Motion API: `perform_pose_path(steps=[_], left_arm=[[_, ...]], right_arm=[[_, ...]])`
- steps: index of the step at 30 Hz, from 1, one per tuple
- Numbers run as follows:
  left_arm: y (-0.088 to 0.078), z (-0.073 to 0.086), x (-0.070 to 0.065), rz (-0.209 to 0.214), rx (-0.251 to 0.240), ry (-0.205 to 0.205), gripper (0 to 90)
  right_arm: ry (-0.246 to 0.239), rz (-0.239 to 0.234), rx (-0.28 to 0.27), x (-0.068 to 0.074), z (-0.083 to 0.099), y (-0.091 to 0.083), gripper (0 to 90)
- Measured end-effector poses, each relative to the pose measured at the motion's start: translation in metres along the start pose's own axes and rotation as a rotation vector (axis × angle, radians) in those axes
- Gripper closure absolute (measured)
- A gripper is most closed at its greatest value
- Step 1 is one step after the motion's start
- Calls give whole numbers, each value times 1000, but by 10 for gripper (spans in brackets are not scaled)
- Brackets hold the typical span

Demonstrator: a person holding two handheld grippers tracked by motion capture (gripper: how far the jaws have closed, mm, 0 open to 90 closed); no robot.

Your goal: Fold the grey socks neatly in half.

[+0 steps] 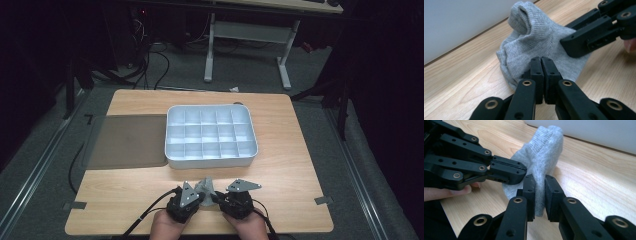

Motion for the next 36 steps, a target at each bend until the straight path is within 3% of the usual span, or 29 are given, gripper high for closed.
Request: perform_pose_path(steps=[3,4,6,10,11,14,17,19,23,29,36], left_arm=[[1,0,0,6,2,-2,881],[1,0,0,6,1,-3,881],[1,0,0,7,0,-5,881],[1,0,1,23,0,-20,880],[1,0,1,27,1,-27,880],[1,0,2,52,1,-60,874],[1,0,3,66,0,-80,865],[1,0,3,67,-1,-81,863],[1,0,3,69,0,-83,862],[1,0,3,65,0,-79,862],[1,0,3,64,3,-72,860]], right_arm=[[14,0,0,-1,2,0,775],[25,-5,-12,-1,0,-1,716],[29,-9,-52,-3,-6,-7,681],[2,73,-121,-20,-17,-22,617],[-6,98,-122,-27,-17,-23,615],[-7,117,-96,-35,-10,-18,605],[-45,92,-38,-31,1,-7,728],[-76,97,-42,-26,3,-3,794],[-71,110,-30,-24,6,3,842],[-113,104,-19,-20,7,6,873],[-111,125,-29,-19,8,4,854]])
Point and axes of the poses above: each handheld gripper's, and its own axes: y roughly forward along the jaws, z roughly out of its underside, x roughly to its left, the point moved 10 cm from there along y, roughly forward along the jaws, and after that the axes turned 9 degrees about -x, right-handed, at the moved point
